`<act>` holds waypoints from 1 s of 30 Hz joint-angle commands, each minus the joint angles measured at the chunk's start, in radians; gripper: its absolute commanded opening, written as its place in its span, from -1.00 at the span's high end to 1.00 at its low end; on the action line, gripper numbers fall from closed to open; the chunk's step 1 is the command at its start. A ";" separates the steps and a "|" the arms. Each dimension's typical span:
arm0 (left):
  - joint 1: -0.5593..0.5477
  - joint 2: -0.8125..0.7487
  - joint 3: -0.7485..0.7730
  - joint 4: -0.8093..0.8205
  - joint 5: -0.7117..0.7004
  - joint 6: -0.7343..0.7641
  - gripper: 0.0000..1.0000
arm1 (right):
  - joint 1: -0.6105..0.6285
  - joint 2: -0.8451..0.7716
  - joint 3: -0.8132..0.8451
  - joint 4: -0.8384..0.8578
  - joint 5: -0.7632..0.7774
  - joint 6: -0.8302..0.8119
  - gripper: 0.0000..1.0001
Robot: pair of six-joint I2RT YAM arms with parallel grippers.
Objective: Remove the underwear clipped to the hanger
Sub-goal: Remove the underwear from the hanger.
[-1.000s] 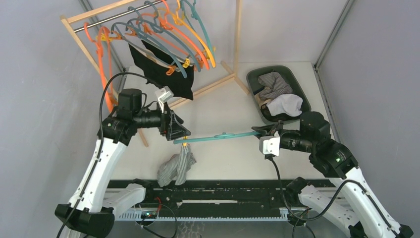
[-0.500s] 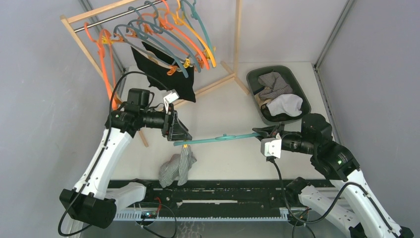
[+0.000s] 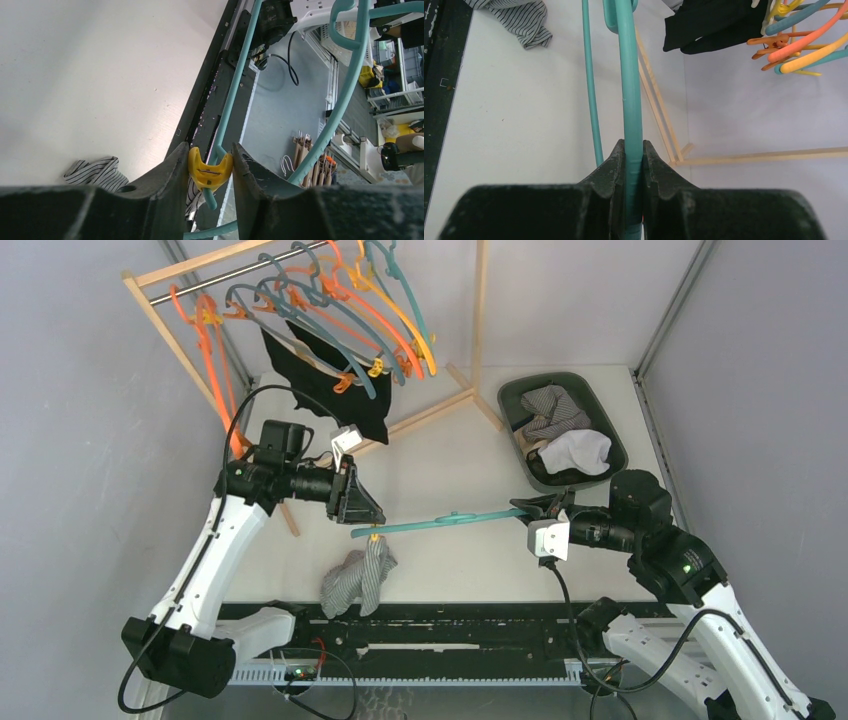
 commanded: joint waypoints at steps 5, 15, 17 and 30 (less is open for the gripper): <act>-0.003 0.001 0.016 -0.001 0.033 0.026 0.43 | 0.005 -0.006 0.006 0.061 -0.006 0.027 1.00; -0.003 -0.009 0.007 0.000 0.036 0.023 0.69 | -0.004 -0.013 -0.023 0.140 0.021 0.082 1.00; -0.003 -0.012 0.004 0.001 0.044 0.020 0.77 | -0.006 -0.016 -0.037 0.175 0.035 0.107 1.00; 0.034 -0.025 0.015 0.028 0.100 -0.054 1.00 | -0.024 -0.042 -0.126 0.413 0.127 0.273 1.00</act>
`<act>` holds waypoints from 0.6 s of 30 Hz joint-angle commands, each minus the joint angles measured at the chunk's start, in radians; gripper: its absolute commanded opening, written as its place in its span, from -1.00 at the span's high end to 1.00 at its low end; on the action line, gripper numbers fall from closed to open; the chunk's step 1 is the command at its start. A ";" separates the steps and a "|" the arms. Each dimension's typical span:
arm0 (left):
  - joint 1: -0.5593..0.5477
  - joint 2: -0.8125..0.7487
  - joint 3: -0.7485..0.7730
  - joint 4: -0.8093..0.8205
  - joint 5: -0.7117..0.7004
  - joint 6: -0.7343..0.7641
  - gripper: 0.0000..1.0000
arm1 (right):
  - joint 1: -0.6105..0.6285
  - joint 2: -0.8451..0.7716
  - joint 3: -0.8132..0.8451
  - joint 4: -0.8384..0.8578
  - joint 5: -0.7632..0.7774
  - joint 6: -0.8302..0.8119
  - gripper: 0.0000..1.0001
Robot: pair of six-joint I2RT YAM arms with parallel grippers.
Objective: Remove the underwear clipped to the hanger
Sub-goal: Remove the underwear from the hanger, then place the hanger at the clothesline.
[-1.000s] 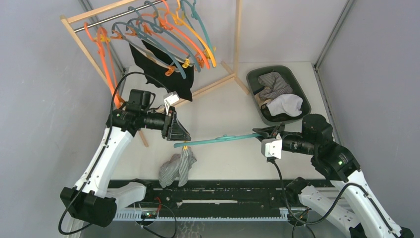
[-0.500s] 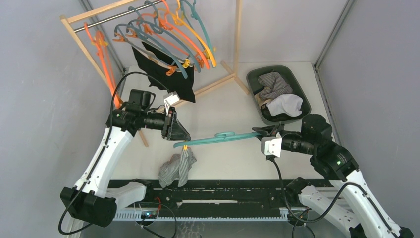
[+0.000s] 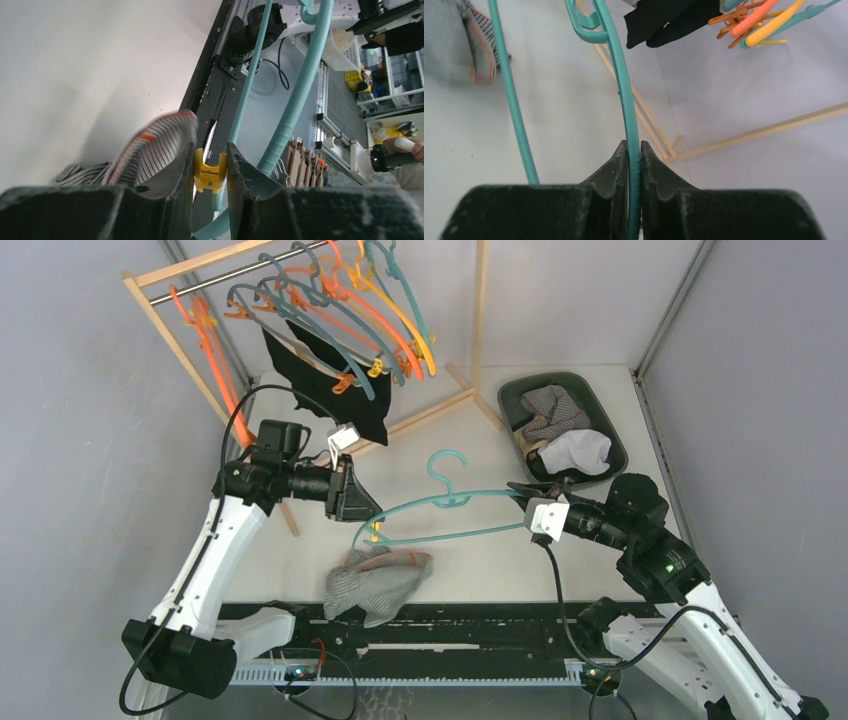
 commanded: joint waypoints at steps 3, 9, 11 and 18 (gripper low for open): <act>0.033 -0.021 0.019 0.018 0.071 -0.035 1.00 | -0.013 -0.025 -0.019 0.165 0.046 0.090 1.00; 0.038 -0.033 0.023 0.044 0.047 -0.048 1.00 | -0.015 -0.021 -0.021 0.153 -0.003 0.099 1.00; 0.053 -0.038 0.041 0.052 0.033 -0.040 1.00 | -0.015 -0.017 -0.021 0.125 -0.023 0.098 1.00; 0.176 -0.092 0.170 0.088 -0.054 0.007 1.00 | -0.049 -0.014 -0.021 0.047 -0.059 0.101 1.00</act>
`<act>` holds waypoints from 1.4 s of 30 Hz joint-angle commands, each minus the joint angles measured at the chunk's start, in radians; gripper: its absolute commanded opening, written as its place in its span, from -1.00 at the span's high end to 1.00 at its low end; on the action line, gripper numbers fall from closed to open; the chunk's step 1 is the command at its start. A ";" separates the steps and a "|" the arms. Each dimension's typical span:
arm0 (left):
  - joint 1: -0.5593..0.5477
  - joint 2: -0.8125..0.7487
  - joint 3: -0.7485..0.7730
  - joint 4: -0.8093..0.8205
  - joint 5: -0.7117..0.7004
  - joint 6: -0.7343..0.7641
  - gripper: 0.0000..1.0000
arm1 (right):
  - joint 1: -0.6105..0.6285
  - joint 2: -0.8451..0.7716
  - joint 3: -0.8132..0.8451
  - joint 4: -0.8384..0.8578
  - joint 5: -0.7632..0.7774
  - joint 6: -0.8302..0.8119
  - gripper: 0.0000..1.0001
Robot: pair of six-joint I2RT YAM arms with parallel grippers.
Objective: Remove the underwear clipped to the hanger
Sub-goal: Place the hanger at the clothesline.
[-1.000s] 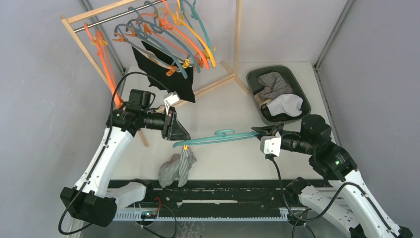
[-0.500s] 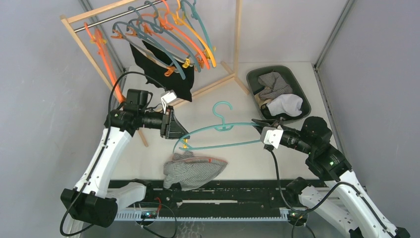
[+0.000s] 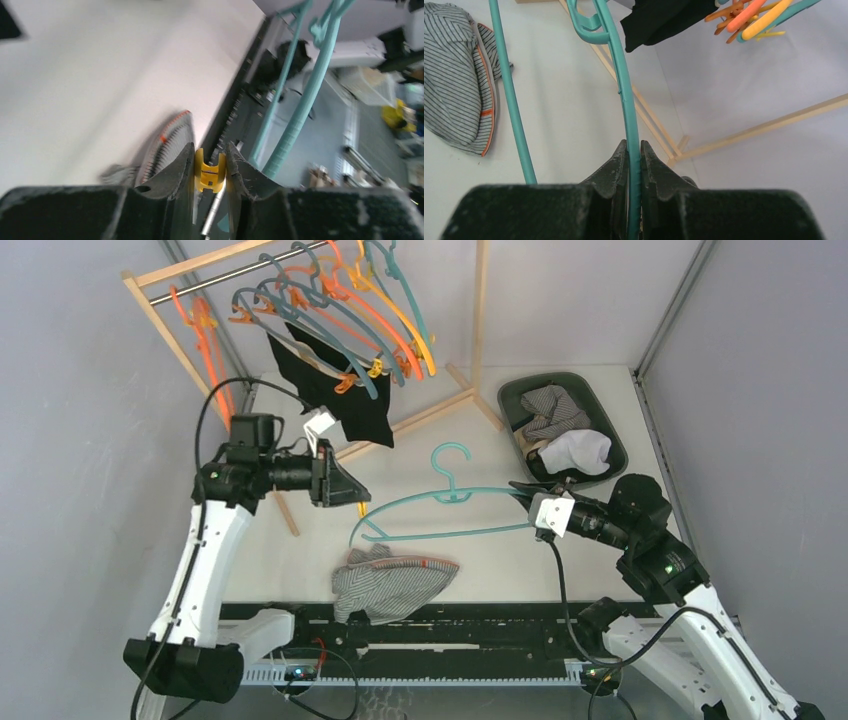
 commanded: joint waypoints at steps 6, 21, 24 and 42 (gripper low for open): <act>0.083 -0.168 0.179 0.163 -0.022 0.048 1.00 | -0.052 0.025 0.006 -0.044 -0.023 0.112 1.00; -0.101 -0.416 -0.077 0.236 0.005 0.353 1.00 | -0.051 0.199 0.153 -0.111 -0.080 0.536 1.00; -0.114 -0.428 -0.105 0.200 -0.020 0.421 1.00 | -0.064 0.199 0.157 -0.108 -0.109 0.557 1.00; -0.121 -0.412 -0.138 0.141 0.001 0.499 1.00 | -0.094 0.206 0.166 -0.101 -0.175 0.588 1.00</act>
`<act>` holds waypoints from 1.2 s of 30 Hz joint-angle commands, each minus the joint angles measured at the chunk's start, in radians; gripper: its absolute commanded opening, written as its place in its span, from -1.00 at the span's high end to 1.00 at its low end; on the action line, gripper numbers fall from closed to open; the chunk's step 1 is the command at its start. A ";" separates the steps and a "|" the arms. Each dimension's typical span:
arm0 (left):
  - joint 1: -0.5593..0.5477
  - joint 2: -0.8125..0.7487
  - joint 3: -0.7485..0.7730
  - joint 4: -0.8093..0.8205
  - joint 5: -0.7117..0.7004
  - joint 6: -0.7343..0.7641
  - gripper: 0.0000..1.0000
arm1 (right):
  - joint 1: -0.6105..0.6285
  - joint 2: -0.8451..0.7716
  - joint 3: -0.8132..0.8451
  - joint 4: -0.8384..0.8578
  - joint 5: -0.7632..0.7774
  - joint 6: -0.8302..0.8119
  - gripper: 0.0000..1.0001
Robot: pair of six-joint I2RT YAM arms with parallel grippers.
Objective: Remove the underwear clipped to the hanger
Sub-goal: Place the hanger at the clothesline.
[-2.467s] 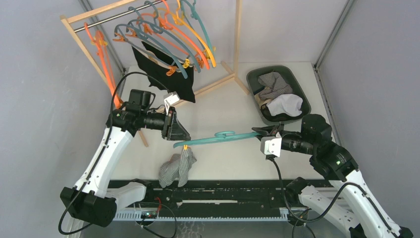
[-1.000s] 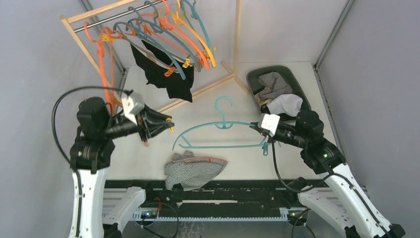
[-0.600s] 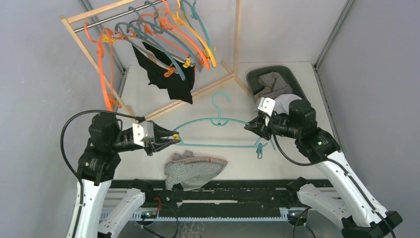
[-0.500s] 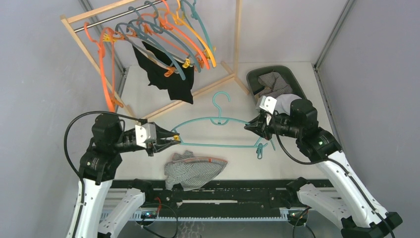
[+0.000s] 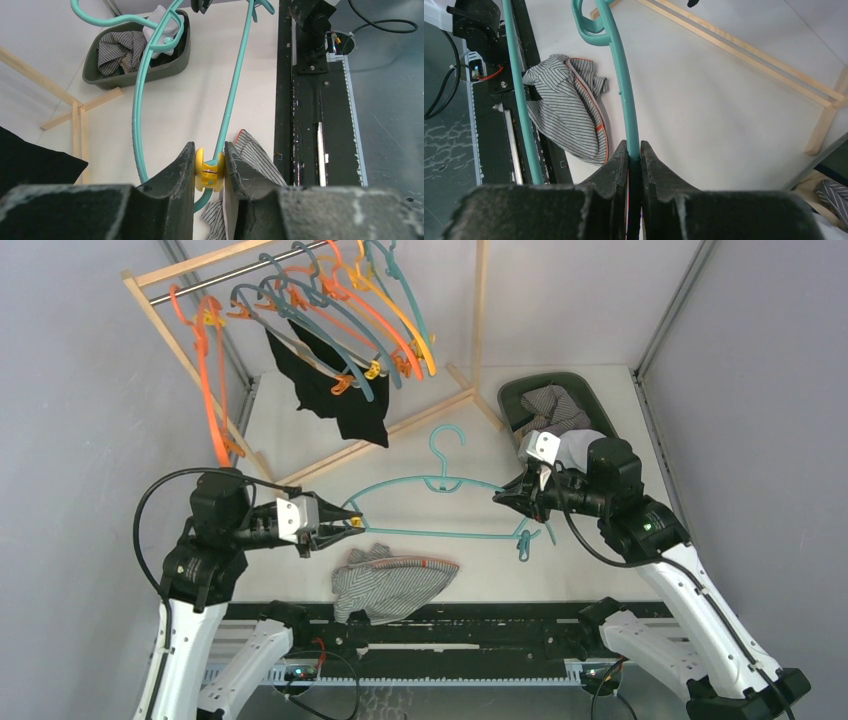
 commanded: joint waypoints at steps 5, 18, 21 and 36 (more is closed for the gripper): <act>-0.004 -0.003 -0.059 0.006 0.013 0.094 1.00 | -0.027 -0.013 0.047 0.060 -0.106 0.070 1.00; -0.008 -0.077 -0.050 0.054 -0.042 0.029 -0.97 | -0.040 -0.009 0.046 0.084 -0.091 -0.051 1.00; -0.008 -0.110 -0.014 0.075 -0.088 -0.072 -0.99 | -0.040 -0.016 0.024 0.082 -0.094 -0.145 1.00; -0.008 0.190 0.178 -0.209 -0.134 -0.386 -0.48 | 0.032 -0.112 -0.050 0.127 -0.140 -0.351 1.00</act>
